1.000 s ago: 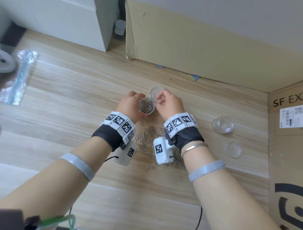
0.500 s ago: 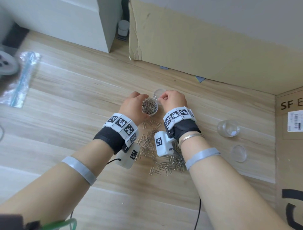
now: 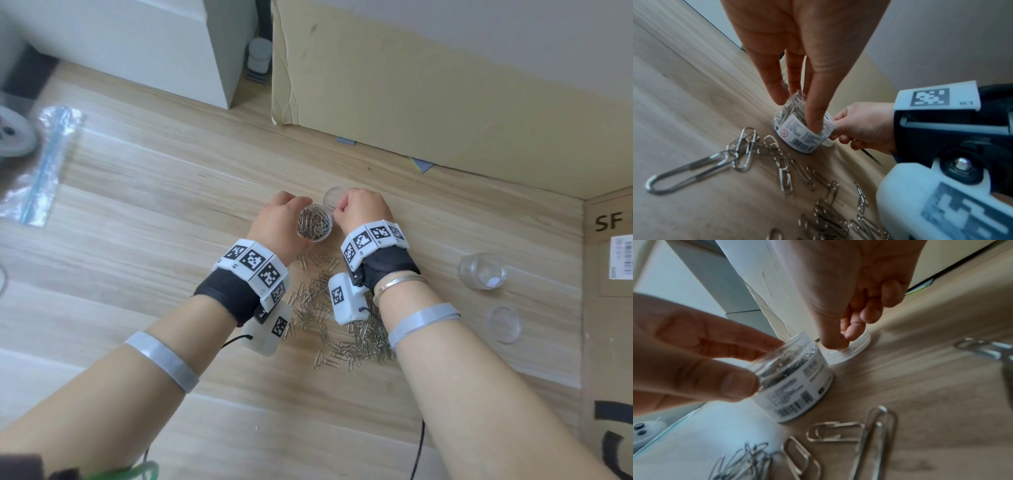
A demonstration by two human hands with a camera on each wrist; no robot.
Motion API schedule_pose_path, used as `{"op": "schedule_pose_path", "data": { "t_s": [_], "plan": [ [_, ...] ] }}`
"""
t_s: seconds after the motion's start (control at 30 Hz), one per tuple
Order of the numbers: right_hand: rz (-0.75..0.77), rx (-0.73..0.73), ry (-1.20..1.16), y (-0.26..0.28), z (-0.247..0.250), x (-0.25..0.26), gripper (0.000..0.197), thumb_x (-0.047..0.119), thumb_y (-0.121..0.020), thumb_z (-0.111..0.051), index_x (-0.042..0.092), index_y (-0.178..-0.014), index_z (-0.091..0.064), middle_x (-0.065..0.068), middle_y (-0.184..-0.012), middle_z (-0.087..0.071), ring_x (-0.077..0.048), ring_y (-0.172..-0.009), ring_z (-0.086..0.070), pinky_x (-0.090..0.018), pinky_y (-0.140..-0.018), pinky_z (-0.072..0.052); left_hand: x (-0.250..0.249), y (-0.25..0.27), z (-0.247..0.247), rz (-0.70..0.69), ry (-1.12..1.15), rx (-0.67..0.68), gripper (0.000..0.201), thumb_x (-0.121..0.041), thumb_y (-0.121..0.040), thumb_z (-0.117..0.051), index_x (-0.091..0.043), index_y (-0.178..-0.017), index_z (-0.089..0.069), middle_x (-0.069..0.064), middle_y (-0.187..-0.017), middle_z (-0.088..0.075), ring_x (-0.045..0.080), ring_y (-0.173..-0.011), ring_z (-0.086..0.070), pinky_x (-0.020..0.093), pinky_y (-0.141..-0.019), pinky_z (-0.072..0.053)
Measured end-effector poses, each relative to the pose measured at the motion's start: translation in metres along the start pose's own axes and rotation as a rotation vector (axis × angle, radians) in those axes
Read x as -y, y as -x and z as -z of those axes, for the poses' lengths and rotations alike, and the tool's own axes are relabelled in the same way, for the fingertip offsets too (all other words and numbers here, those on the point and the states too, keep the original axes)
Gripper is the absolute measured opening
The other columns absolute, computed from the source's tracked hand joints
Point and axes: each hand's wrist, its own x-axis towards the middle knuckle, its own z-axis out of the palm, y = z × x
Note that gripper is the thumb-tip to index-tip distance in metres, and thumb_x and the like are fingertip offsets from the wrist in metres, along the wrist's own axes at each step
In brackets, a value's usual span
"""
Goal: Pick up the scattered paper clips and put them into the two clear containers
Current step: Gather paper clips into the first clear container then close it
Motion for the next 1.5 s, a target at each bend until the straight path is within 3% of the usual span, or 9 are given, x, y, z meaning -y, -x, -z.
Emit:
{"op": "schedule_pose_path", "data": {
  "t_s": [0.27,0.4,0.63,0.73,0.9,1.07,1.2,1.37,1.5],
  "plan": [
    [0.066,-0.083,-0.217,0.019,0.007,0.0,0.009,0.02,-0.084,-0.061,0.022,-0.081,-0.069,0.005,-0.082,-0.068,-0.012,-0.077,-0.06,-0.023,-0.075,-0.051,-0.005,0.001,0.0,0.011,0.005,-0.007,0.072,-0.014,-0.073,-0.075,-0.013,-0.137,-0.042,0.011,-0.133,-0.047,0.028,-0.116,-0.053,0.033,-0.1,-0.043],
    [0.107,-0.067,-0.248,0.032,0.003,0.0,0.014,0.021,-0.086,-0.06,0.022,-0.083,-0.073,0.004,-0.087,-0.073,-0.015,-0.084,-0.066,-0.029,-0.08,-0.055,-0.006,0.005,0.001,0.067,-0.016,-0.008,0.076,-0.018,-0.072,-0.077,-0.013,-0.137,-0.038,0.011,-0.134,-0.046,0.028,-0.109,-0.057,0.034,-0.093,-0.046],
    [-0.032,0.004,-0.152,0.056,-0.019,-0.021,0.019,0.019,-0.091,-0.046,0.02,-0.088,-0.064,-0.004,-0.099,-0.067,-0.024,-0.092,-0.063,-0.033,-0.077,-0.051,0.011,0.029,-0.005,0.202,-0.17,0.044,0.034,-0.015,-0.081,-0.067,-0.007,-0.108,-0.049,0.015,-0.117,-0.048,0.024,-0.079,-0.048,0.029,-0.074,-0.04],
    [-0.01,0.017,-0.163,0.068,-0.034,-0.025,0.025,0.011,-0.09,-0.045,0.019,-0.102,-0.065,-0.004,-0.114,-0.057,-0.025,-0.098,-0.06,-0.034,-0.085,-0.05,0.011,0.039,-0.016,0.165,-0.173,0.068,0.029,-0.007,-0.084,-0.059,-0.007,-0.111,-0.051,0.016,-0.119,-0.047,0.032,-0.094,-0.055,0.033,-0.081,-0.043],
    [-0.005,0.05,-0.176,0.079,-0.042,-0.03,0.032,0.008,-0.088,-0.042,0.022,-0.094,-0.069,-0.002,-0.119,-0.056,-0.025,-0.102,-0.058,-0.034,-0.088,-0.049,-0.003,0.051,-0.042,0.06,-0.158,0.12,0.03,-0.005,-0.085,-0.053,-0.007,-0.115,-0.055,0.016,-0.12,-0.049,0.036,-0.102,-0.056,0.038,-0.086,-0.044],
    [-0.007,0.142,-0.11,0.086,-0.034,-0.041,0.035,0.011,-0.089,-0.04,0.028,-0.098,-0.069,0.0,-0.115,-0.066,-0.023,-0.102,-0.061,-0.035,-0.09,-0.051,-0.013,0.054,-0.05,-0.008,-0.133,0.235,0.04,-0.008,-0.078,-0.066,-0.01,-0.116,-0.055,0.012,-0.119,-0.05,0.029,-0.102,-0.058,0.034,-0.086,-0.045],
    [-0.064,0.005,-0.03,0.094,-0.02,-0.06,0.024,0.022,-0.087,-0.053,0.026,-0.11,-0.059,-0.002,-0.124,-0.053,-0.027,-0.113,-0.052,-0.033,-0.09,-0.043,-0.018,0.057,-0.048,-0.056,-0.302,0.308,0.07,-0.022,-0.063,-0.082,-0.012,-0.119,-0.043,0.009,-0.123,-0.043,0.03,-0.11,-0.048,0.037,-0.092,-0.044],
    [-0.186,0.099,0.015,0.099,-0.025,-0.075,0.088,0.051,-0.065,-0.077,0.032,-0.138,-0.031,-0.008,-0.137,-0.032,-0.034,-0.125,-0.032,-0.039,-0.102,-0.034,-0.017,0.06,-0.055,-0.107,-0.446,0.294,0.086,-0.023,-0.058,-0.084,-0.016,-0.127,-0.034,0.008,-0.128,-0.034,0.031,-0.113,-0.044,0.037,-0.093,-0.047],
    [-0.129,0.121,0.027,0.1,-0.039,-0.073,0.102,0.047,-0.054,-0.085,0.031,-0.138,-0.031,-0.006,-0.132,-0.031,-0.031,-0.118,-0.033,-0.036,-0.1,-0.036,-0.018,0.054,-0.058,-0.124,-0.301,0.222,0.072,-0.011,-0.07,-0.074,-0.015,-0.131,-0.036,0.009,-0.129,-0.04,0.032,-0.114,-0.049,0.038,-0.095,-0.043]
  ]
}}
